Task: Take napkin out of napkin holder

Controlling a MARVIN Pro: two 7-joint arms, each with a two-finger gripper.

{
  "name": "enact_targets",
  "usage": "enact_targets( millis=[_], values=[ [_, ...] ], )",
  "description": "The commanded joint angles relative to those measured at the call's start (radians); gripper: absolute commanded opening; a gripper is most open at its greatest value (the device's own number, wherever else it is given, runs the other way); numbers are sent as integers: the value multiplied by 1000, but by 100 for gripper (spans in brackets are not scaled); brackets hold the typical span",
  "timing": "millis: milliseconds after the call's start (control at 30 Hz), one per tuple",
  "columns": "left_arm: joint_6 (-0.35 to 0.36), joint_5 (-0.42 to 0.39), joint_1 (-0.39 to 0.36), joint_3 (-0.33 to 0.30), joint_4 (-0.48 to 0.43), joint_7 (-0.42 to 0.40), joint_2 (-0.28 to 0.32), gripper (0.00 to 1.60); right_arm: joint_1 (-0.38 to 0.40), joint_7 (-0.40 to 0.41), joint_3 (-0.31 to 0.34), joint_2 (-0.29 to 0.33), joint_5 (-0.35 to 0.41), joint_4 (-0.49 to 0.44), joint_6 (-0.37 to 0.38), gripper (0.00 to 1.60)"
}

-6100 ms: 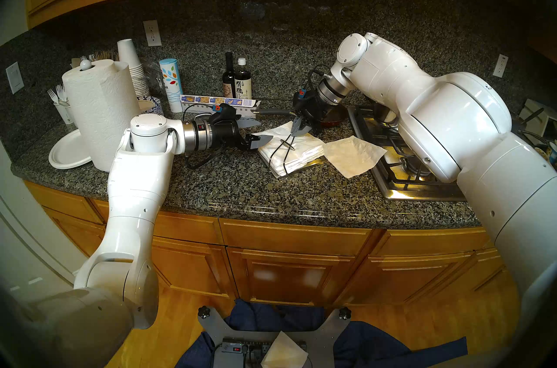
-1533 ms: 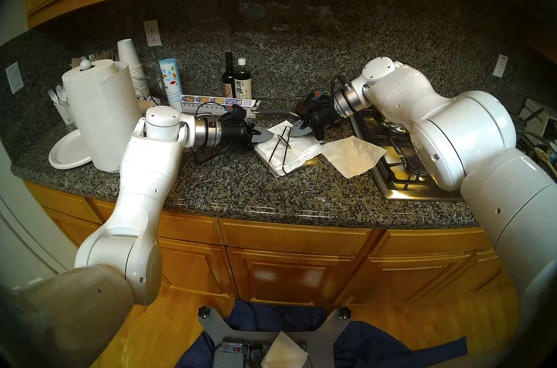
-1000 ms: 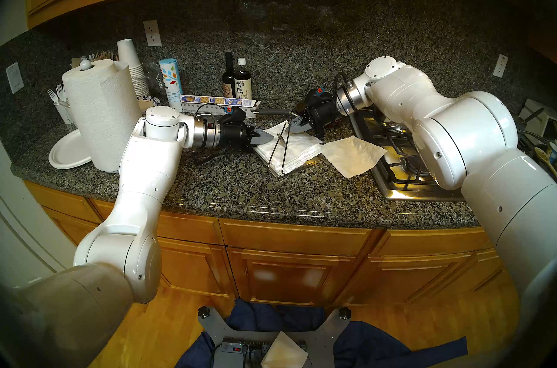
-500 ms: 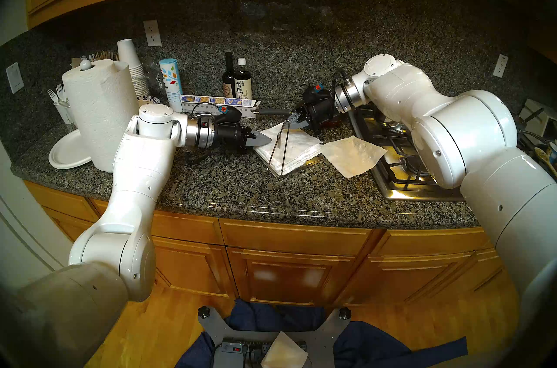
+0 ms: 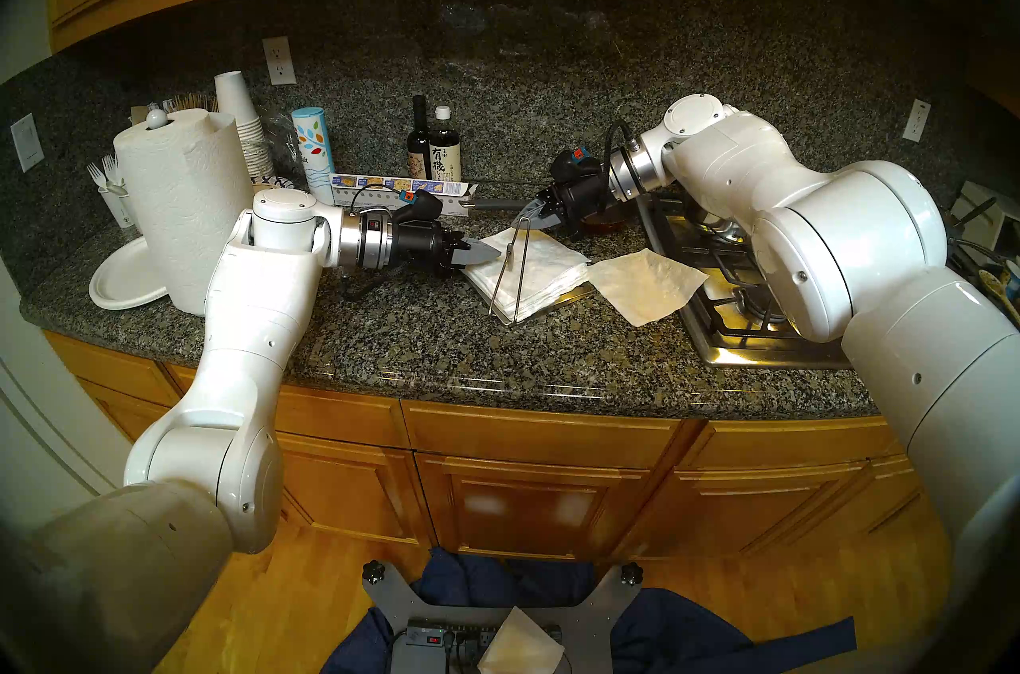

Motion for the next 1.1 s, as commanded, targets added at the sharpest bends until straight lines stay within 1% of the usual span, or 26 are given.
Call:
enact_targets(
  millis=[0, 167, 267, 367, 500, 533, 733, 767, 833, 1067],
  values=[
    [7, -54, -21, 26, -25, -9, 34, 3, 50, 17, 11, 6, 11, -13, 5, 31],
    [11, -83, -21, 47, -22, -9, 41, 3, 49, 17, 12, 5, 11, -12, 5, 31],
    [16, -111, -21, 70, -25, -9, 51, 3, 45, 17, 12, 3, 10, -11, 7, 31],
    [19, -132, -21, 76, -19, -9, 55, 3, 44, 17, 12, 3, 11, -11, 8, 31],
    [33, -191, -23, 96, -15, -9, 67, 1, 40, 17, 13, 4, 10, -11, 11, 31],
    [33, -191, -23, 96, -15, -9, 67, 1, 40, 17, 13, 4, 10, -11, 11, 31],
    [45, -244, -36, 140, -3, -9, 91, 0, 36, 17, 14, 4, 10, -10, 15, 30],
    [54, -268, -41, 156, 13, -9, 97, 0, 35, 17, 14, 4, 10, -10, 16, 30],
    [55, -288, -45, 172, 21, -9, 106, 0, 34, 17, 14, 4, 10, -11, 17, 30],
    [54, -332, -60, 215, 38, -9, 124, 0, 33, 17, 13, 6, 8, -12, 18, 30]
  ],
)
